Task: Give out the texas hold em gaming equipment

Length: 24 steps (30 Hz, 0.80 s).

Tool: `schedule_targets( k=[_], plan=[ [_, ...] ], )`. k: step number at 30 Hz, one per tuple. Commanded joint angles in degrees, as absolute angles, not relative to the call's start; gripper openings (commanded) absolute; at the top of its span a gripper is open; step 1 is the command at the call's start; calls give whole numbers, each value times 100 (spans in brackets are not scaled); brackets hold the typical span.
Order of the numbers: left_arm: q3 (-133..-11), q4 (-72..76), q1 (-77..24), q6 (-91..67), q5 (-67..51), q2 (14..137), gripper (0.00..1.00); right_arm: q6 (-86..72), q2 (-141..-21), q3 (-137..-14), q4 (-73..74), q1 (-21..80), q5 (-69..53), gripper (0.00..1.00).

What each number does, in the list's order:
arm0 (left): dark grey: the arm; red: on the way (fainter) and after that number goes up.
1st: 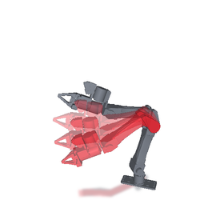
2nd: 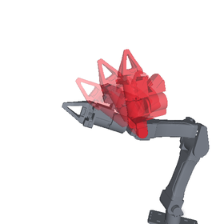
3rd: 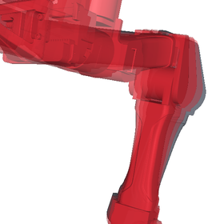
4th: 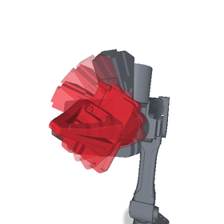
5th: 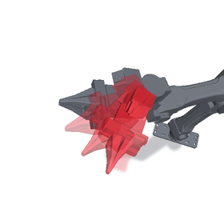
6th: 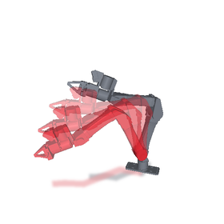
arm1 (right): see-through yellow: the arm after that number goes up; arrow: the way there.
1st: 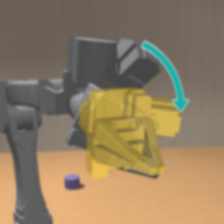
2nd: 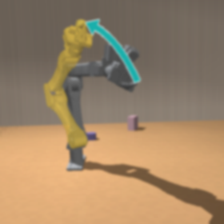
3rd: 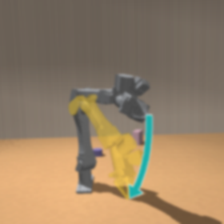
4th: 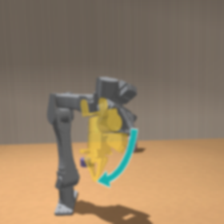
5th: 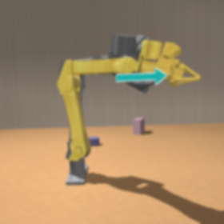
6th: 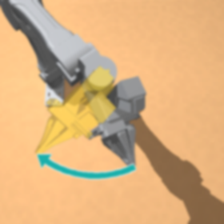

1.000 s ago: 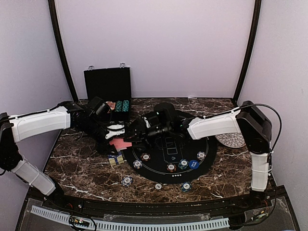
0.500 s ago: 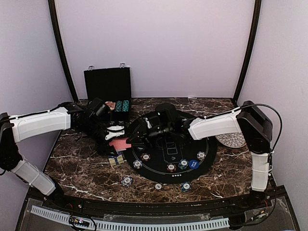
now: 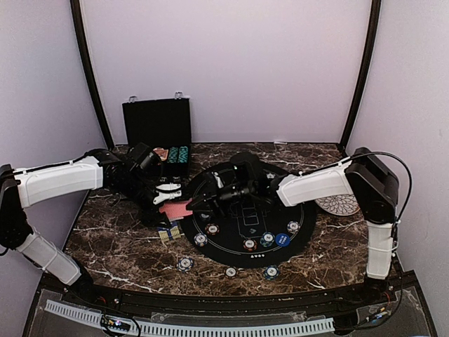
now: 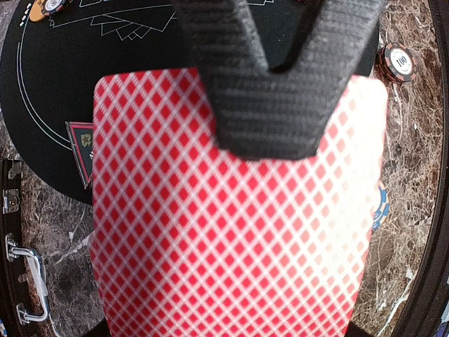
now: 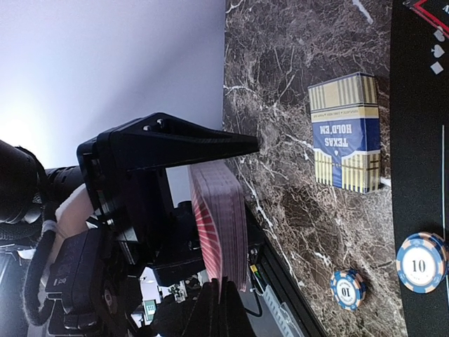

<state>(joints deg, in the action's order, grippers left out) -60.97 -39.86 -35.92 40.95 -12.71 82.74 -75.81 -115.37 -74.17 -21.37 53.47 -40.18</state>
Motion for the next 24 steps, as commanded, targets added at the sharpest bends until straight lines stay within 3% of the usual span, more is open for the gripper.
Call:
schedule_targets(
  k=[1, 17, 24],
  plan=[
    [-6047, -3919, -3599, 4097, -1239, 8062, 13, -7624, -11148, -7195, -2425, 5220, -4032, 0],
    [-6114, -4029, -3381, 3923, -1391, 7994, 10, -6977, -9917, -6193, -1632, 4378, -3952, 0],
    [-6154, -4146, -3221, 3929, -1426, 7925, 10, -6431, -10060, -6633, -802, 4062, -3879, 0]
  ],
)
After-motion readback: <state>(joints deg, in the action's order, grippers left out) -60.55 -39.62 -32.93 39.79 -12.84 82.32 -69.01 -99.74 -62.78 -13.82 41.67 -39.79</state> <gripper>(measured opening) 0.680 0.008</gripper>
